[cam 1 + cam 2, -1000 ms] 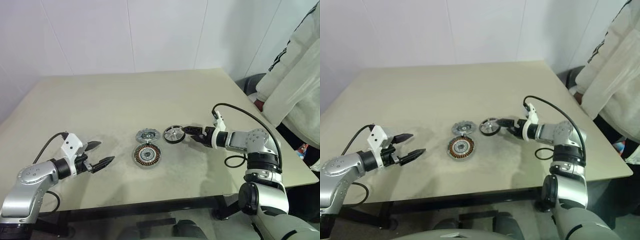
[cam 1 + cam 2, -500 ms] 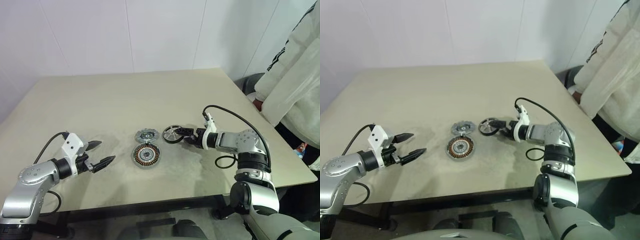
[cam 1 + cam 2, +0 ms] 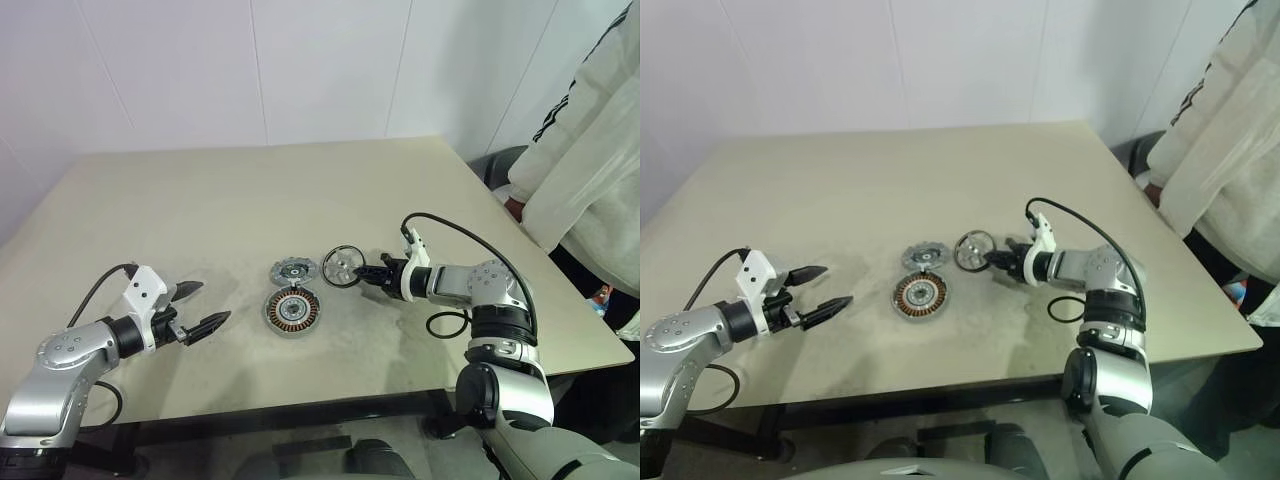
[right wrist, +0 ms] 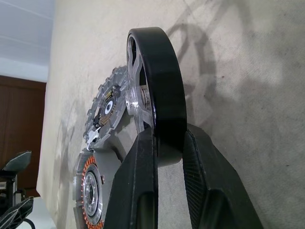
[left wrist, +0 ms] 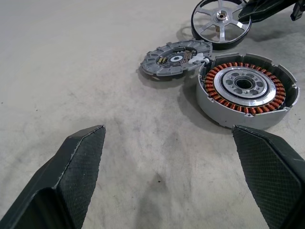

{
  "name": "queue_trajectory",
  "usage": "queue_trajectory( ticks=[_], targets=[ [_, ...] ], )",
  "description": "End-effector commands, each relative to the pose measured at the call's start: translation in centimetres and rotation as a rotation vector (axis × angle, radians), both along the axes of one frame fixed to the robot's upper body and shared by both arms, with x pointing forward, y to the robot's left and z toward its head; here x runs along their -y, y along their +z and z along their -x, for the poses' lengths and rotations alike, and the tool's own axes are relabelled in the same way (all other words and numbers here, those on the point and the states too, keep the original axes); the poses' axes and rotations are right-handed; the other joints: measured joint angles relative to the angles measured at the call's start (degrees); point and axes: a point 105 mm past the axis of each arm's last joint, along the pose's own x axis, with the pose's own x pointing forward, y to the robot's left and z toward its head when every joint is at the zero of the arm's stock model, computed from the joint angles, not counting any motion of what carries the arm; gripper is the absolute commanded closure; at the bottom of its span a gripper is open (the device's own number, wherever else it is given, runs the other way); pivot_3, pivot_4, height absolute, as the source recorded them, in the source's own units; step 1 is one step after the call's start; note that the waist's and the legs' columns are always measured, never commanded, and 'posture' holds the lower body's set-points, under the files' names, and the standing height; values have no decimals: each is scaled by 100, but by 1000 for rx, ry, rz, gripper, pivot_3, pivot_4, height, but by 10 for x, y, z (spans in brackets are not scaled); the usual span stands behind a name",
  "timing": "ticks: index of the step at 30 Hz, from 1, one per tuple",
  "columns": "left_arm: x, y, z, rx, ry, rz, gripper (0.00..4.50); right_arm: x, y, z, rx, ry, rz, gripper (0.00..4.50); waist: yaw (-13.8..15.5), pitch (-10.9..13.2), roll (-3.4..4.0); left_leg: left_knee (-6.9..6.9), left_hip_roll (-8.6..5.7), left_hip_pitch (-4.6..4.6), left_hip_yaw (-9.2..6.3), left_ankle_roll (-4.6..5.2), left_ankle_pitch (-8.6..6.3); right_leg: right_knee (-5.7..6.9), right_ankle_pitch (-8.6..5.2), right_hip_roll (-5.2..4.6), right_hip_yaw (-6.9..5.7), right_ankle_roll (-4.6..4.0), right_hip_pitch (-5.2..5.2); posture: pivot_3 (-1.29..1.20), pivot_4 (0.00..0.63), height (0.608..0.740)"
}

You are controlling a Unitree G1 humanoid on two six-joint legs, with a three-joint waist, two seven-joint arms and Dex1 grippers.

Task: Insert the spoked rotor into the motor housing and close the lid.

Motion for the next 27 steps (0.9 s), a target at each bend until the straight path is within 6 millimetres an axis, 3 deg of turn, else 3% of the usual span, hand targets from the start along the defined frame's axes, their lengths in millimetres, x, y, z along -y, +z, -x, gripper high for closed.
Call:
queue_trajectory(
  ticks=[1, 9, 12, 17, 27],
  targets=[
    [2, 14, -2, 54, -8, 3, 0, -3, 28, -6, 97, 18, -43, 4129, 2, 0, 0, 0, 0, 0, 0, 0, 0, 0, 0, 0, 0, 0, 0, 0, 0, 740],
    [-2, 15, -2, 57, -20, -15, 0, -10, 57, 11, 222, 162, -59, 4129, 11, 1, 1, 0, 0, -2, 0, 0, 0, -2, 0, 0, -1, 0, 0, 0, 0, 740],
    [-2, 17, -2, 64, -25, -14, 0, -26, 71, 24, 214, 261, -110, 4129, 6, 1, 1, 0, 0, -1, 0, 0, 0, 0, 0, 1, -1, 0, 0, 0, 0, 740],
    [-3, 19, -3, 73, -29, -9, 0, -52, 78, 38, 185, 413, -148, 4129, 0, 1, 1, 0, 2, 1, 0, 0, 0, 2, 0, 3, 0, 0, 0, 0, 0, 740],
    [4, 22, 1, 106, -64, 15, 0, -73, 51, 53, 78, 471, -91, 4129, 11, -1, -1, 0, 0, -4, 0, 0, 0, -3, 0, -2, -1, 0, -1, 0, 0, 740]
  ],
)
